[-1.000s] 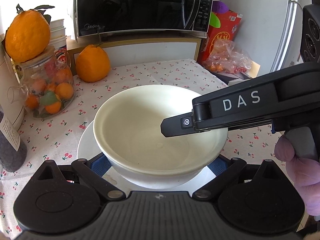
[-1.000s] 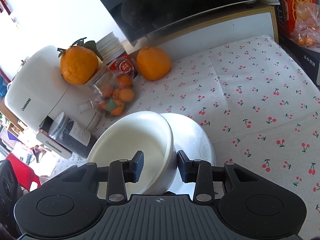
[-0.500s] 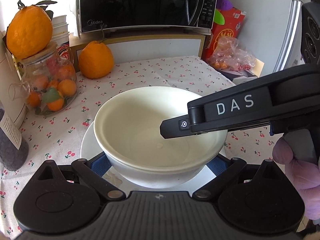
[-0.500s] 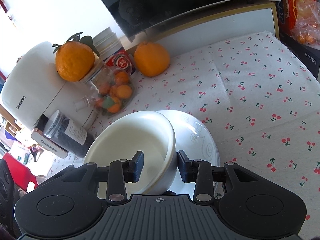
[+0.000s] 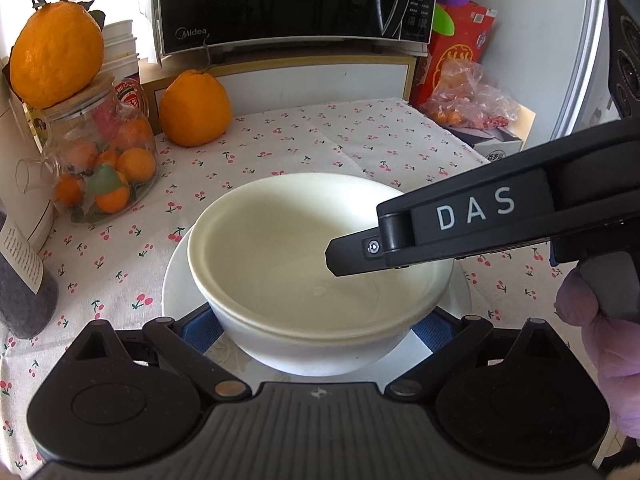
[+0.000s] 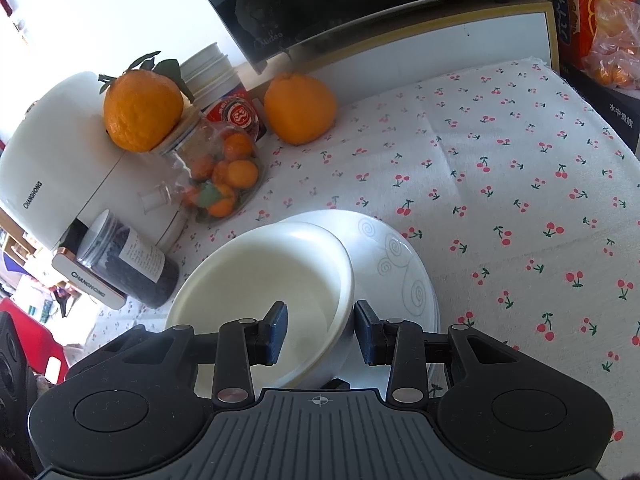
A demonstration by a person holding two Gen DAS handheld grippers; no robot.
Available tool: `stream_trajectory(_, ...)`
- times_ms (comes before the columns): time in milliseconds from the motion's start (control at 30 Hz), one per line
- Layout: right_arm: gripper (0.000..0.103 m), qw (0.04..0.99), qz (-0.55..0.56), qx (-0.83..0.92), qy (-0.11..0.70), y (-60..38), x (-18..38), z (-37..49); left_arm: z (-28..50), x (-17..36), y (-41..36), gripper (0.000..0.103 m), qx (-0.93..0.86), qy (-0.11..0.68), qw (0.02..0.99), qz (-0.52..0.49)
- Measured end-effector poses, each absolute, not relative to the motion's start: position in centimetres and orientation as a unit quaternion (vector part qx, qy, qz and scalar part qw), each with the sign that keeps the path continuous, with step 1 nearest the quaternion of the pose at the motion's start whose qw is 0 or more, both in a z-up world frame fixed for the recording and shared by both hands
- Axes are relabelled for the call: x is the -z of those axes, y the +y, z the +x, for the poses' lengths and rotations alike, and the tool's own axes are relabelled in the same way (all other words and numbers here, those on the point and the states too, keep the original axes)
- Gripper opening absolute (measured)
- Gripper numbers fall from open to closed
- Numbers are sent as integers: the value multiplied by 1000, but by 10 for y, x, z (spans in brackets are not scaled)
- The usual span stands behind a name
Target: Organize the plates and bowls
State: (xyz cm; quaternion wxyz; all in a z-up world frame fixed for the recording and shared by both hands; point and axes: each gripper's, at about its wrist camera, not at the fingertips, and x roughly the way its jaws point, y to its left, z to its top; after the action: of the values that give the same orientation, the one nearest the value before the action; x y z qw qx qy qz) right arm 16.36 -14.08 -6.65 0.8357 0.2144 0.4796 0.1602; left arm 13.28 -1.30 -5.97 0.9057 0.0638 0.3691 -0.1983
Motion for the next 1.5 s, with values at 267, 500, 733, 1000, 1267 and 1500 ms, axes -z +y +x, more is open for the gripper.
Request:
stream_trajectory(267, 36, 835, 209, -160, 483, -139, 66, 164, 133, 62, -16, 98, 196, 374, 903, 76)
stream_trajectory(500, 37, 837, 208, -159, 481, -139, 64, 164, 132, 62, -17, 98, 194, 375, 903, 82)
stream_trajectory(733, 56, 839, 200, -154, 482, -140, 63, 163, 133, 60, -16, 102, 193, 378, 902, 73)
stream_trajectory(1000, 63, 844, 195, -154, 476, -142, 57, 164, 132, 59, -15, 102, 194, 383, 901, 68)
stream_trajectory(1267, 72, 853, 195, -152, 460, -142, 49, 163, 126, 56, -15, 102, 194, 382, 900, 74)
stream_trajectory(1500, 75, 860, 208, -127, 448, -156, 41, 163, 118, 49, -11, 103, 197, 375, 903, 69)
